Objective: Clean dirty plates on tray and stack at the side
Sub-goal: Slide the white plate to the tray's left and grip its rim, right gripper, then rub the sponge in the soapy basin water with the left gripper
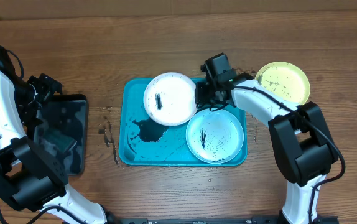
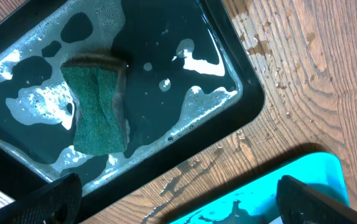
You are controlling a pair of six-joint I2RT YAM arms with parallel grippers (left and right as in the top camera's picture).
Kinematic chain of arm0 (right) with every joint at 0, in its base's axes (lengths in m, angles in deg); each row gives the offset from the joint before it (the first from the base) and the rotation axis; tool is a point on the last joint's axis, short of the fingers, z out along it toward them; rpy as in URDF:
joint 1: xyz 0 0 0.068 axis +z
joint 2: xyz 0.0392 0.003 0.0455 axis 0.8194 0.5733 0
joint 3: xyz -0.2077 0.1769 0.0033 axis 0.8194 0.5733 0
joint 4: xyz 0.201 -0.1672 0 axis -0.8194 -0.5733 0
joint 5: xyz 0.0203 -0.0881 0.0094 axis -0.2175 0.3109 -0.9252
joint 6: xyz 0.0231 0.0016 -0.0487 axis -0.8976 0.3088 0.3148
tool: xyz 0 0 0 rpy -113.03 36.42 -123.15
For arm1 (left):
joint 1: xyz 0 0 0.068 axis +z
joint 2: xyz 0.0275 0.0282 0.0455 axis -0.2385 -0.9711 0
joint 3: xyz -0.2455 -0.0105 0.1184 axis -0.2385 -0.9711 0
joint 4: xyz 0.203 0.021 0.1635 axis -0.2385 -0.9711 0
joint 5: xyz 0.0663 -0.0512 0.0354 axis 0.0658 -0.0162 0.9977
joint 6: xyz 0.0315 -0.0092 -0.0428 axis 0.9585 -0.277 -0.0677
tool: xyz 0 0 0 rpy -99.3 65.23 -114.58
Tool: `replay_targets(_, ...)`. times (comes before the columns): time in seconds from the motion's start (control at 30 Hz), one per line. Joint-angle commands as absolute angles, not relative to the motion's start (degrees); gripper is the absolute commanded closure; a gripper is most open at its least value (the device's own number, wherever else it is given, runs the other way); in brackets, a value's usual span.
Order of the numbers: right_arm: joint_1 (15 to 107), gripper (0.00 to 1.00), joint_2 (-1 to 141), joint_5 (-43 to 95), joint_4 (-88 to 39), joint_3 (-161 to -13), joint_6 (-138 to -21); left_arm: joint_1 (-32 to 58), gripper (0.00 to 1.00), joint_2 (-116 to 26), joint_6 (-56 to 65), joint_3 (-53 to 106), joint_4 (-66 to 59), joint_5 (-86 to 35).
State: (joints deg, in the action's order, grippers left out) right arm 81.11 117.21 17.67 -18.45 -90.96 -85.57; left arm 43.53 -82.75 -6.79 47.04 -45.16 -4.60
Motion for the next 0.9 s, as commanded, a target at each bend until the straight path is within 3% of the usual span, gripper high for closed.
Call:
replay_targets(0.0,83.95,0.96,117.91,13.26,-19.43,-94.35,-85.92,43.36,0.0,-82.33,-5.89,48.11,-45.29,-4.97)
replay_targets(0.43,93.02,0.96,117.91,23.86,-29.42,-94.87,-94.46,43.36,0.0,-82.33,-5.89,48.11,-45.29,-4.97)
replay_targets(0.87,96.65,0.96,117.93,30.68,-29.79,-94.8,-97.46,43.4,0.0,-82.33,-5.89,48.11,-45.27,-5.0)
